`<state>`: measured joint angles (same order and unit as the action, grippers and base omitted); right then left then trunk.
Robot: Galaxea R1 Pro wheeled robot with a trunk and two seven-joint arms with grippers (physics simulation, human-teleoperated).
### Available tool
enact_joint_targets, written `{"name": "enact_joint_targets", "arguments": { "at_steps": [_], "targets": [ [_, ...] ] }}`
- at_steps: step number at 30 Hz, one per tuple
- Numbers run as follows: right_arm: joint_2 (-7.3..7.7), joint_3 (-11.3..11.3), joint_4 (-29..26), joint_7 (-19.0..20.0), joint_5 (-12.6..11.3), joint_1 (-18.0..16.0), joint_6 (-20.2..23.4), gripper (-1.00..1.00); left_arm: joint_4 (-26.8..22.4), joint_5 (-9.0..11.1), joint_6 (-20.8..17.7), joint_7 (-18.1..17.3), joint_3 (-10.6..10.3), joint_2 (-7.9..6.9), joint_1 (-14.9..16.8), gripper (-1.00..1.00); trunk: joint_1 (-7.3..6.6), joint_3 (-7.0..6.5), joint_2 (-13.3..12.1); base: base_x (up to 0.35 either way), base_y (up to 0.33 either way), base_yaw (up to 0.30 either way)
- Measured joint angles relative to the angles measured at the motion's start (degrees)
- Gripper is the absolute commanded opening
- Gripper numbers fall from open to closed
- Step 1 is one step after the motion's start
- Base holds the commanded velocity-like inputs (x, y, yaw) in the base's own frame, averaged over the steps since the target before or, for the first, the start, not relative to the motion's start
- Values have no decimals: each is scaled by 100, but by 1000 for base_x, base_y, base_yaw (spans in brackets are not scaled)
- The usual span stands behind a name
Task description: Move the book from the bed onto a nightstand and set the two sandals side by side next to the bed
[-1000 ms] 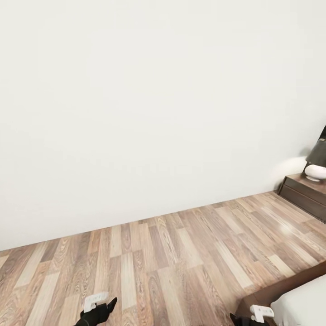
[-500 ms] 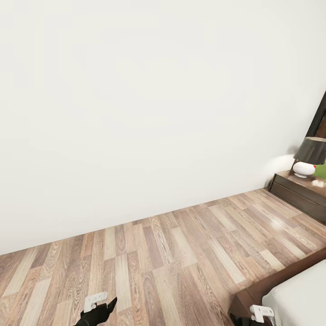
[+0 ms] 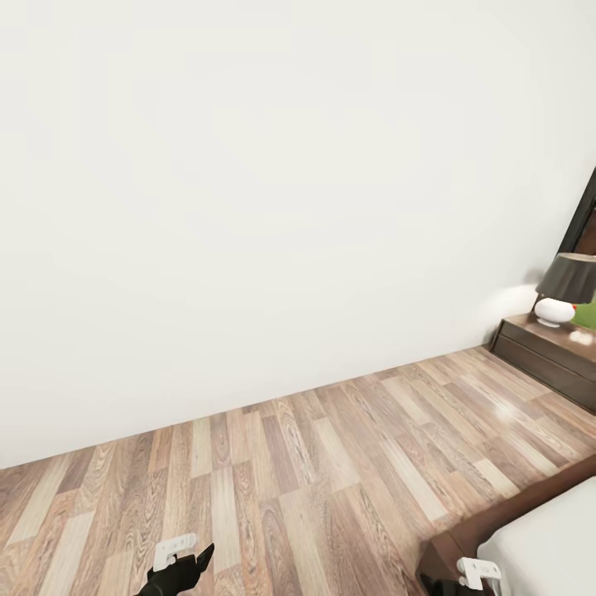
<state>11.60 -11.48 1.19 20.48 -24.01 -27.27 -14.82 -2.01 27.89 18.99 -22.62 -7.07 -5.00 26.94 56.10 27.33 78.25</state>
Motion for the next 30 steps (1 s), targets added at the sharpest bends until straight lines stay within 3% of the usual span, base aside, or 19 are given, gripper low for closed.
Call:
{"name": "enact_joint_targets", "arguments": {
  "at_steps": [13,30],
  "targets": [
    [0,0,0,5,0,0,0,100,0,0,0,0,0,0,0,100,-286,-234,-522,0,0,-7],
    [1,0,0,15,4,1,-2,100,2,-1,-6,2,1,1,1,100,-659,-539,-1204,0,0,-238]
  ]
}}
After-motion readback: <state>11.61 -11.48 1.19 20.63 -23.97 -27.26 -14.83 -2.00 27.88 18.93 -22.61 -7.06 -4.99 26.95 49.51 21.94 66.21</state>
